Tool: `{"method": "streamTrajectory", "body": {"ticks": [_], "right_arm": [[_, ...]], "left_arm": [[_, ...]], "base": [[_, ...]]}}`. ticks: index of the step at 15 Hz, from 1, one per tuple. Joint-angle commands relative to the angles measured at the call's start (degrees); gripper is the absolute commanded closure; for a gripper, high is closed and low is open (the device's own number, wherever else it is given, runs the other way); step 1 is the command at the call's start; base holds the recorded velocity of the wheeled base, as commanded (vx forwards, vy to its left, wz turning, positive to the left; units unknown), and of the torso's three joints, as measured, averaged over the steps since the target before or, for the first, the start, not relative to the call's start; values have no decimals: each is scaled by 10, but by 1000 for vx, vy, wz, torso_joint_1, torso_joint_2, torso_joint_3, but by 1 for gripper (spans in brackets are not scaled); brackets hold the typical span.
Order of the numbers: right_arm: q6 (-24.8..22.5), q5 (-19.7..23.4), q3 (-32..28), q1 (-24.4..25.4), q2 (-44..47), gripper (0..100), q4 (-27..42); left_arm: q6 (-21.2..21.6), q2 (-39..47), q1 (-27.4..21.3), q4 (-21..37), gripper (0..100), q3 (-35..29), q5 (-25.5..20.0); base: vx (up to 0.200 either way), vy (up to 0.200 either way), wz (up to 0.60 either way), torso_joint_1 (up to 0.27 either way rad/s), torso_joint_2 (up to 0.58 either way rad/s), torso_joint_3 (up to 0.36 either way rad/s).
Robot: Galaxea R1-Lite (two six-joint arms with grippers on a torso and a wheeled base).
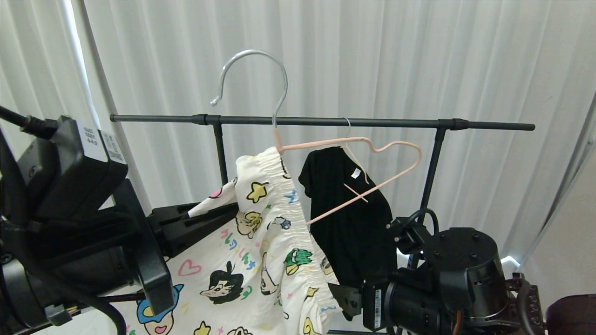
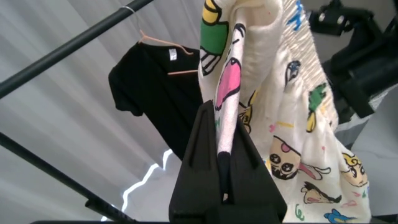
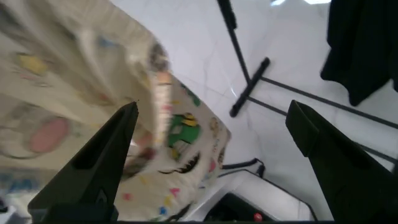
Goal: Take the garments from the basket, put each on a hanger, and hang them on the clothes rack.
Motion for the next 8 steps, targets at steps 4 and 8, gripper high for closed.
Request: {"method": "streamTrajectory", "body": {"ticks": [4,8], "right_arm": [[-56,-6,20,-60,11,0,2],[-99,-11,28,-118,10,0,1]], "left_arm": [[0,-5,-1,0,100,0,0],[1,-9,-1,0,100,13,1]], "base": [[0,0,0,0,0,0],[0,0,0,0,0,0]]}}
